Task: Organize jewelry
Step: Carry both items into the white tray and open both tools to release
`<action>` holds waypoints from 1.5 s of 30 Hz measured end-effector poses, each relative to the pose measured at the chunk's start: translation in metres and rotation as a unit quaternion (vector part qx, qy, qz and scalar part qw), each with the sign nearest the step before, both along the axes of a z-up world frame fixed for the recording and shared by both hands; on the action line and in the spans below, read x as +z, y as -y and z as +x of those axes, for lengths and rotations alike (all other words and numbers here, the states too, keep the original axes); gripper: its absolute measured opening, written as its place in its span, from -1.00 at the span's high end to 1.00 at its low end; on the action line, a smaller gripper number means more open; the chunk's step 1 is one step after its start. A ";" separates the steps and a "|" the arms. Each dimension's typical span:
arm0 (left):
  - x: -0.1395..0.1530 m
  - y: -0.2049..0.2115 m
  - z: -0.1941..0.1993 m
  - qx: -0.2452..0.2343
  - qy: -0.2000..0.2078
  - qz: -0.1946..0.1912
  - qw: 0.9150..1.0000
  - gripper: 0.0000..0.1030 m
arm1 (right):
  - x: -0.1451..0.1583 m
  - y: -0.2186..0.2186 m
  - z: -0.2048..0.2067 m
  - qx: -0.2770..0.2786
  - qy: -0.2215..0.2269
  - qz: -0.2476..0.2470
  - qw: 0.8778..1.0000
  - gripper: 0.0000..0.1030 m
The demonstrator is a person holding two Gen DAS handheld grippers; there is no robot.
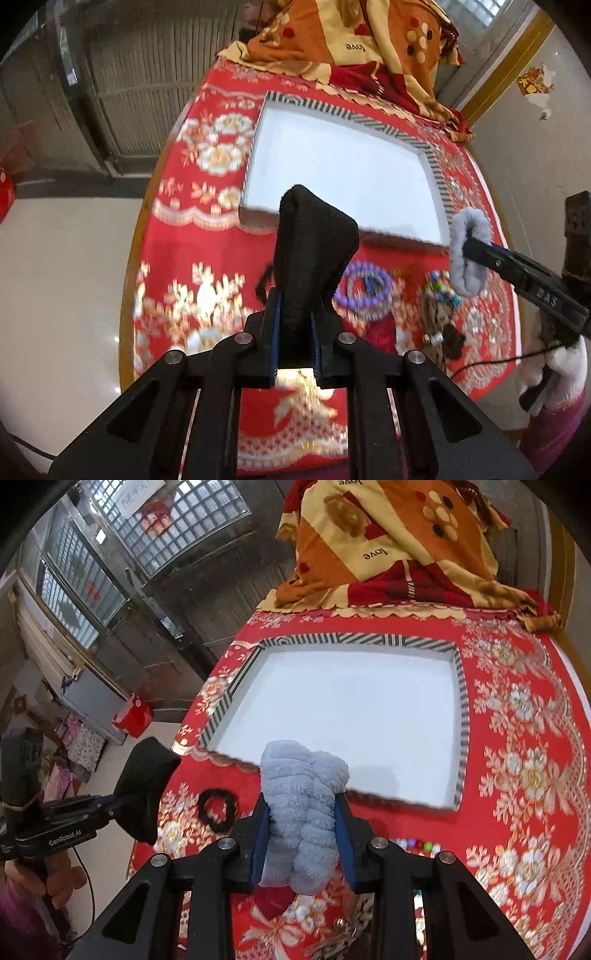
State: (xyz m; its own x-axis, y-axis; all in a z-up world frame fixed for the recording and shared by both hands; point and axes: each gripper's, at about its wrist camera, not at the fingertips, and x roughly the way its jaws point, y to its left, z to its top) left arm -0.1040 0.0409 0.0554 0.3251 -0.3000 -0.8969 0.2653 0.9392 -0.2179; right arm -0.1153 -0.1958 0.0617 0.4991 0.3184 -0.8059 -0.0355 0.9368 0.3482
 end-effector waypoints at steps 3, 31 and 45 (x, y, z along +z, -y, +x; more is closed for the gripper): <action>0.000 0.009 0.023 -0.003 0.010 0.003 1.000 0.76 | -0.001 0.000 0.017 -0.010 -0.003 -0.007 1.000 0.38; -0.082 0.048 0.146 -0.018 -0.056 0.059 0.997 0.75 | -0.088 -0.047 0.134 -0.039 -0.106 -0.021 0.993 0.32; -0.066 0.038 0.137 0.003 -0.046 0.041 0.998 0.08 | -0.054 -0.031 0.110 -0.057 -0.074 -0.002 0.996 0.10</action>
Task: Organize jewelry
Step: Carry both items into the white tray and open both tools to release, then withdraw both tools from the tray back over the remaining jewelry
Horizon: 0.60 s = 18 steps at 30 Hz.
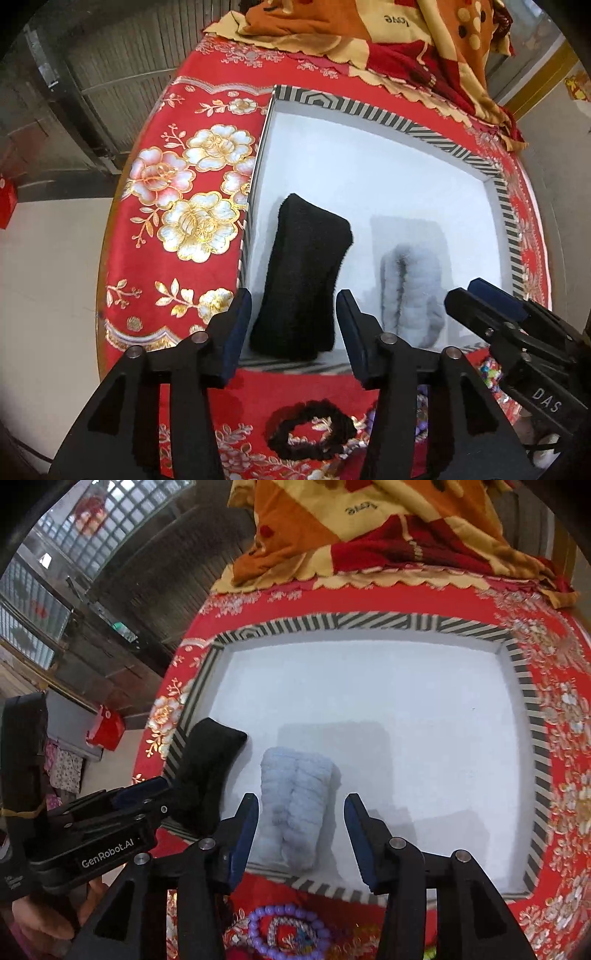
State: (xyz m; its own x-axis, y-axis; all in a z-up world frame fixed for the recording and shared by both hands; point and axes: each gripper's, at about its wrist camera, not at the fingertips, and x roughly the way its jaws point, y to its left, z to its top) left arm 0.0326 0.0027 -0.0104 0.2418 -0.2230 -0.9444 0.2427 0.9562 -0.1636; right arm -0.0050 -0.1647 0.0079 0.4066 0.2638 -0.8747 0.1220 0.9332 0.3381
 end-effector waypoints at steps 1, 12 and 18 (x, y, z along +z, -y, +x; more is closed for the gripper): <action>0.003 0.000 -0.003 -0.001 0.002 -0.001 1.000 0.08 | 0.003 0.001 -0.003 -0.001 0.002 0.000 1.000 0.10; 0.031 0.000 -0.040 0.016 0.058 0.025 0.998 0.08 | 0.026 0.004 -0.040 -0.002 0.030 -0.008 1.000 0.09; 0.044 0.001 -0.062 0.027 0.077 0.033 0.996 0.08 | 0.040 0.003 -0.062 0.011 0.045 -0.014 0.999 0.09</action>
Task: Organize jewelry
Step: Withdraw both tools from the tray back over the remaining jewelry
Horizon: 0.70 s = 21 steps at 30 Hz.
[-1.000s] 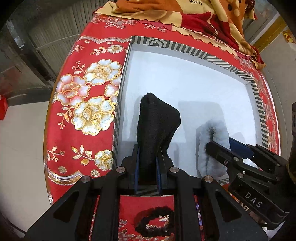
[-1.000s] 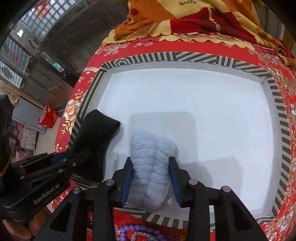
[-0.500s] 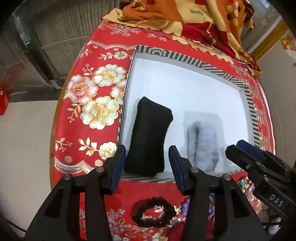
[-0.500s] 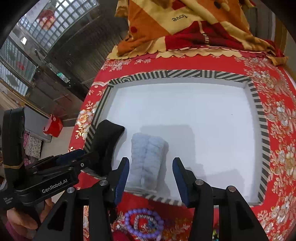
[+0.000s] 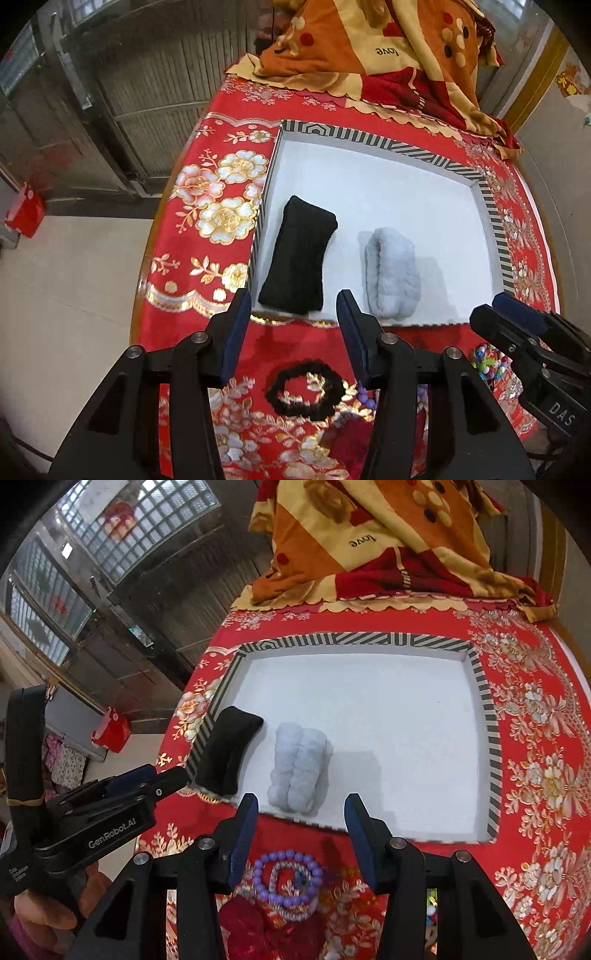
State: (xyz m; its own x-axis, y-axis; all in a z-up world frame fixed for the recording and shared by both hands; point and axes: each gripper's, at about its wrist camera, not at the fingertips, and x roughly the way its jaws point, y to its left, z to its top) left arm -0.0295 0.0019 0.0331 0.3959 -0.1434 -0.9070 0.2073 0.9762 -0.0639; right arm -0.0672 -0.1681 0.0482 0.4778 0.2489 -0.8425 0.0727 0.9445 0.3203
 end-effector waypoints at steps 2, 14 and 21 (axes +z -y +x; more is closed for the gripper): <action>0.003 0.001 -0.008 0.004 0.003 0.001 1.000 0.08 | 0.005 0.000 -0.007 0.004 0.006 -0.005 1.000 0.09; 0.017 0.014 -0.057 0.022 0.020 0.001 1.000 0.08 | 0.012 0.016 -0.055 0.015 0.018 -0.024 0.999 0.08; 0.017 0.018 -0.082 0.026 0.017 0.004 0.999 0.08 | 0.013 0.027 -0.076 0.018 0.021 -0.022 0.999 0.02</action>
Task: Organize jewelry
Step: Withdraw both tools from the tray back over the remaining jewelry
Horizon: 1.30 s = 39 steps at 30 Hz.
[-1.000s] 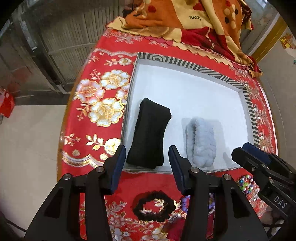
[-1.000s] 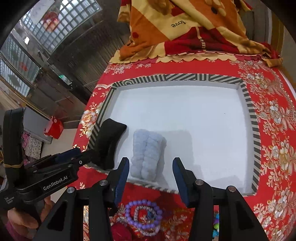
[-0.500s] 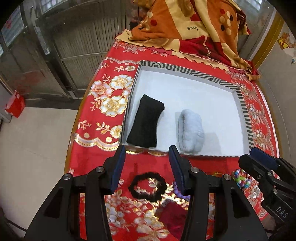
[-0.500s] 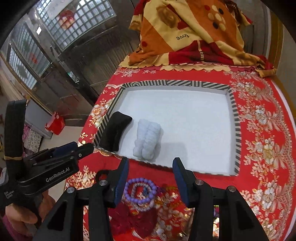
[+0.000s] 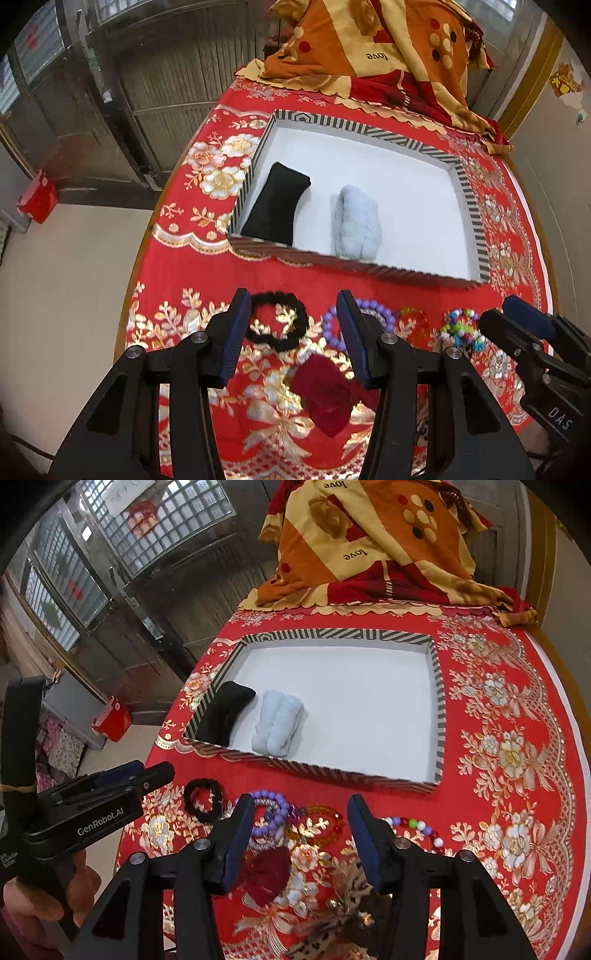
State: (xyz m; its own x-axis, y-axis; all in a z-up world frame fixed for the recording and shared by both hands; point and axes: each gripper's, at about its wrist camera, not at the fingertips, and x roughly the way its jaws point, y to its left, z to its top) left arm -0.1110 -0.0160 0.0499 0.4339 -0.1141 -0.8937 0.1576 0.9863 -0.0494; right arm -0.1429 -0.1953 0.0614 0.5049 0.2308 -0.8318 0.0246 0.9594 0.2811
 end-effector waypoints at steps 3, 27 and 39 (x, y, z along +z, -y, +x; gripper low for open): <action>-0.001 0.001 -0.009 0.001 0.000 0.001 1.000 0.08 | -0.001 0.002 -0.006 0.002 -0.001 -0.002 1.000 0.02; -0.003 0.011 -0.046 0.008 -0.009 0.005 1.000 0.08 | -0.001 0.009 -0.036 0.023 -0.002 -0.013 1.000 -0.19; -0.010 0.005 -0.048 0.013 -0.031 -0.010 0.999 0.08 | -0.004 0.014 -0.040 0.022 -0.008 -0.016 1.000 -0.19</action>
